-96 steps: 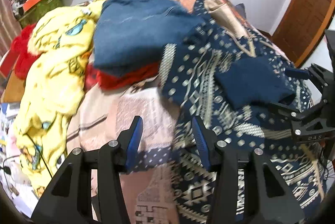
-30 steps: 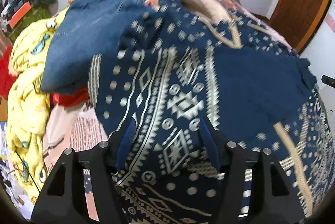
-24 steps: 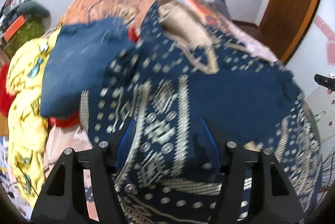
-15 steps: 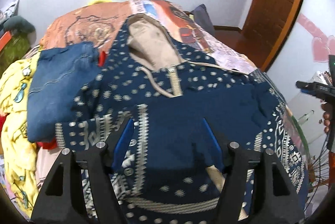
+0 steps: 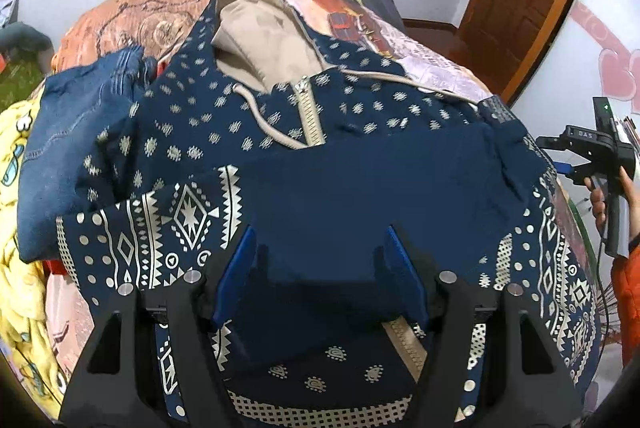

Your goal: Fold large clothes

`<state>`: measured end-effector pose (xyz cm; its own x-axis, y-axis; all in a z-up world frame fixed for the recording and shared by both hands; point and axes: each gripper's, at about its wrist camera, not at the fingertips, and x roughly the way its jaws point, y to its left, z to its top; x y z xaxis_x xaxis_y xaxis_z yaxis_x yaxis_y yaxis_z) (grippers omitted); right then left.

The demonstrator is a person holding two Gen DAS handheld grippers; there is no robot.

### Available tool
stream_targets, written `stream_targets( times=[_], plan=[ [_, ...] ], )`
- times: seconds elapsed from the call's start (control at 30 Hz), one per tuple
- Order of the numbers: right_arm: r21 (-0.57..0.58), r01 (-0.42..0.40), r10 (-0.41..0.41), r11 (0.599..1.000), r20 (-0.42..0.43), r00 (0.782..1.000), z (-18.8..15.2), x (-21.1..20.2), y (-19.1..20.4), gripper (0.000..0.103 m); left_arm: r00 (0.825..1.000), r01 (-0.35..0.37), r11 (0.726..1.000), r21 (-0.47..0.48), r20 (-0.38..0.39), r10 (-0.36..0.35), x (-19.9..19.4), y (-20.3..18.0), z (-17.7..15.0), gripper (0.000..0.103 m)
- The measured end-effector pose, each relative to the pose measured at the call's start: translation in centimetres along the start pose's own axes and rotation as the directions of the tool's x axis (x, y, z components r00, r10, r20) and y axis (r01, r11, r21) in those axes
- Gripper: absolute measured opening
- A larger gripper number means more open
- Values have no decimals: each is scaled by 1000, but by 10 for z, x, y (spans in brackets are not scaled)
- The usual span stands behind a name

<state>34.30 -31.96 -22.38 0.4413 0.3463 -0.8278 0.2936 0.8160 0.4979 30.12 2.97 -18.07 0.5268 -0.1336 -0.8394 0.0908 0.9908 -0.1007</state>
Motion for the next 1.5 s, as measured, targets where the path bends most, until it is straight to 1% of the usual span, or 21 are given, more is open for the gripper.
stream_targets(
  times=[0.13,0.2,0.27,0.3,0.37,0.4,0.53,0.6,0.67,0.73,0.83,0.9,1.0,1.03,1.07,1.1,1.13,1.17,1.3,1.33,1.5],
  plan=[
    [7,23,-24,1000,36,999,10,8,2,66,1000,-9,1000,-21,-15,9,5,6,-1,66],
    [11,36,-37,999,61,997,15,9,6,63,1000,-17,1000,-24,-20,16,7,8,-3,66],
    [4,37,-38,999,79,996,19,9,10,43,1000,-21,999,-27,-24,20,8,11,-4,66],
    [-9,45,-44,999,89,995,20,9,13,38,999,-21,999,-27,-25,21,8,11,-5,66],
    [-49,73,-67,996,117,991,21,4,20,15,999,-22,999,-27,-24,22,7,12,-6,66],
    [-73,91,-80,993,133,988,20,0,24,11,999,-23,999,-26,-23,23,6,12,-6,66],
    [-154,121,-83,981,231,969,16,-31,42,9,1000,-23,1000,-17,-7,23,0,11,-7,66],
    [-181,118,-67,976,266,961,14,-47,51,9,1000,-21,1000,-13,-1,21,-3,10,-6,66],
    [-229,112,-34,967,319,947,9,-71,65,6,1000,-15,1000,-8,8,15,-7,9,-7,66],
    [-290,99,14,952,364,931,2,-95,84,6,1000,-10,1000,-2,18,10,-12,7,-9,66],
    [-379,44,110,924,377,920,-10,-121,113,6,1000,-7,1000,7,31,6,-19,5,-11,66],
    [-429,39,132,902,362,923,-16,-125,130,6,999,-8,1000,11,38,7,-23,4,-13,66],
    [-459,77,100,885,350,931,-25,-121,143,7,999,-2,1000,11,46,1,-30,5,-16,66],
    [-456,74,85,887,317,944,-26,-114,143,9,999,0,1000,11,48,0,-32,6,-17,66],
    [-447,66,76,892,293,953,-27,-108,140,18,999,0,1000,11,50,-1,-35,7,-18,66],
    [-429,51,67,902,257,964,-27,-102,135,26,999,0,1000,12,52,0,-36,8,-19,66],
    [-390,28,60,920,211,976,-25,-93,125,44,999,-2,1000,13,52,2,-38,10,-21,66],
    [-358,10,62,934,190,980,-26,-86,117,53,999,-4,1000,13,51,3,-39,11,-21,66],
    [-220,-24,50,975,114,992,-30,-66,79,53,999,-13,1000,-1,43,13,-38,19,-25,66],
    [-159,-40,55,986,89,994,-29,-58,61,53,999,-12,1000,-10,38,13,-37,21,-25,66],
    [38,-45,44,998,19,999,-30,-29,7,53,1000,1,999,-54,15,0,-27,26,-27,66]
  ],
)
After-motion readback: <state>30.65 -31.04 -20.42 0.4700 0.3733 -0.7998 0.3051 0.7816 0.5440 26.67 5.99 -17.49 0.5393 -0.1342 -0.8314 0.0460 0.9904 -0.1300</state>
